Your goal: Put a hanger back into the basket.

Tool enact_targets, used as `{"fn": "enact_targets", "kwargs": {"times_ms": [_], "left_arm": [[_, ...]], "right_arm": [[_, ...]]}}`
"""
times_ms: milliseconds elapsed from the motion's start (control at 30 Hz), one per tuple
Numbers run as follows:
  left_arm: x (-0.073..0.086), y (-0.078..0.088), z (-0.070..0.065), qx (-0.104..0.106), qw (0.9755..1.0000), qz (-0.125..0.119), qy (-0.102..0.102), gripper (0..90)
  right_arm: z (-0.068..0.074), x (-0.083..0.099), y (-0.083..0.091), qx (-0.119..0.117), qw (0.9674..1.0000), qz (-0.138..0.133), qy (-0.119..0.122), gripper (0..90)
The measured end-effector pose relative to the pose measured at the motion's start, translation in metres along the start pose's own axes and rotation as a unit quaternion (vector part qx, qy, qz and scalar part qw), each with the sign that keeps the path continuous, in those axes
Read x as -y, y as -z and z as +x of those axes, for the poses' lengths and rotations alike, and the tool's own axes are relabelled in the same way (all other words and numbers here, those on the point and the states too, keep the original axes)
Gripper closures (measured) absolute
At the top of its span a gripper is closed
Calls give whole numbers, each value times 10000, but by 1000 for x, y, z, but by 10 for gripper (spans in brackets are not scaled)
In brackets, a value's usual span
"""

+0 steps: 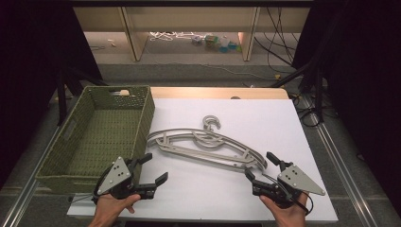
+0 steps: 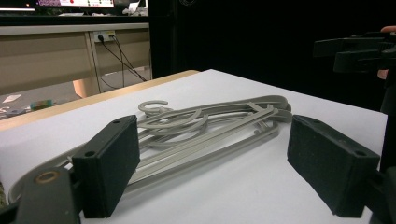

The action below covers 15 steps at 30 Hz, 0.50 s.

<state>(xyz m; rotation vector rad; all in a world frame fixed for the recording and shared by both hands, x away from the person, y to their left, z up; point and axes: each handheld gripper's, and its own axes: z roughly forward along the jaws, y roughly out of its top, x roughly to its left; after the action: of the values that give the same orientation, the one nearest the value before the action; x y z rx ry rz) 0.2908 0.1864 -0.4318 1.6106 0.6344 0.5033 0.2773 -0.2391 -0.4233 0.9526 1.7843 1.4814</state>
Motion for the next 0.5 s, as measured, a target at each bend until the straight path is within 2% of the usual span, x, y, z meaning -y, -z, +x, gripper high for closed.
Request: {"fn": "enact_targets", "kwargs": {"times_ms": [133, 200, 300, 367, 500], "left_arm": [[0, 0, 0, 2, 10000, 8, -13, 166], [0, 0, 0, 1, 10000, 13, -13, 166], [0, 0, -1, 23, 10000, 12, 11, 166], [0, 0, 0, 48, 10000, -1, 43, 166], [0, 0, -1, 58, 10000, 11, 31, 166]], "right_arm": [[-1, 0, 0, -31, 10000, 64, 24, 153], [-1, 0, -2, -44, 10000, -26, 37, 154], [-1, -1, -3, -26, 10000, -2, 64, 156], [-3, -3, -2, 37, 9997, 153, 177, 156], [-5, -4, -4, 5, 9997, 118, 231, 158]]}}
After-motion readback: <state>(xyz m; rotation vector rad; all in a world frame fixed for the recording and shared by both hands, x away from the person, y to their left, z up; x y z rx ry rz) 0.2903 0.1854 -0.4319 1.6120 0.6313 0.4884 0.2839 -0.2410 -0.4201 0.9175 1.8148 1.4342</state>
